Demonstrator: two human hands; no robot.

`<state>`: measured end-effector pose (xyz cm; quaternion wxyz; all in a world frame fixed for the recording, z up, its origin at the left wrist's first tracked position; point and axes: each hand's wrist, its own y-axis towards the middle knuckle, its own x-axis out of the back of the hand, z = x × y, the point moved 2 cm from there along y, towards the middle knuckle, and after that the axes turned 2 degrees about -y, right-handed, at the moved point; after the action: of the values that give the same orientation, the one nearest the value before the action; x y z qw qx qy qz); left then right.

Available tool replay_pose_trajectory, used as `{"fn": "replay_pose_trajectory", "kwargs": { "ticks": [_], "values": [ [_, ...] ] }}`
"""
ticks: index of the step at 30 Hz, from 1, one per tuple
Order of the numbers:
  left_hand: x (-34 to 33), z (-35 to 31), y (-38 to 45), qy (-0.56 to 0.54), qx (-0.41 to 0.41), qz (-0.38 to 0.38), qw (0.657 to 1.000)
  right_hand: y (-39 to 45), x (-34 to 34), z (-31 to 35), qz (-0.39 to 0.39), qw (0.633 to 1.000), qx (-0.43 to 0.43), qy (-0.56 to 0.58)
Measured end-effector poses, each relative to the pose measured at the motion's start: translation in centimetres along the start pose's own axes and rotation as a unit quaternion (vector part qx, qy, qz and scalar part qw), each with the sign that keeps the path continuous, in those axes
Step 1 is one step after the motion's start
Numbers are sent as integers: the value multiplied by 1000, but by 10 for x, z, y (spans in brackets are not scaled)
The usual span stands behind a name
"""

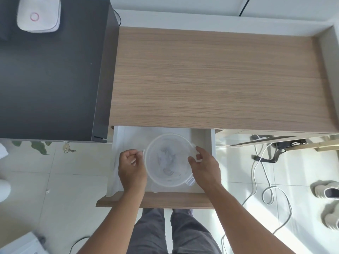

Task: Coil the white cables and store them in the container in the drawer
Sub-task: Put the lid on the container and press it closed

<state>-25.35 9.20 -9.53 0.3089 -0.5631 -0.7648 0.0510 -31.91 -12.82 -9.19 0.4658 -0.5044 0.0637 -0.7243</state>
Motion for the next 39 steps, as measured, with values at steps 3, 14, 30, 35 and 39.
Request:
{"fn": "replay_pose_trajectory", "kwargs": {
  "ticks": [3,14,30,35,39],
  "values": [
    [1,0,6,-8,20,4,1000,-1,-1,0,8,1000,1,-2],
    [4,7,22,46,25,30,998,3,-5,5,-6,999,26,-40],
    [-16,19,-2,106,11,68,992,13,-19,0,28,1000,3,0],
    [-15,17,4,104,18,94,990,20,-15,4,82,995,-21,45],
    [-9,15,6,105,-2,117,988,12,-8,3,95,993,-6,65]
  ]
}}
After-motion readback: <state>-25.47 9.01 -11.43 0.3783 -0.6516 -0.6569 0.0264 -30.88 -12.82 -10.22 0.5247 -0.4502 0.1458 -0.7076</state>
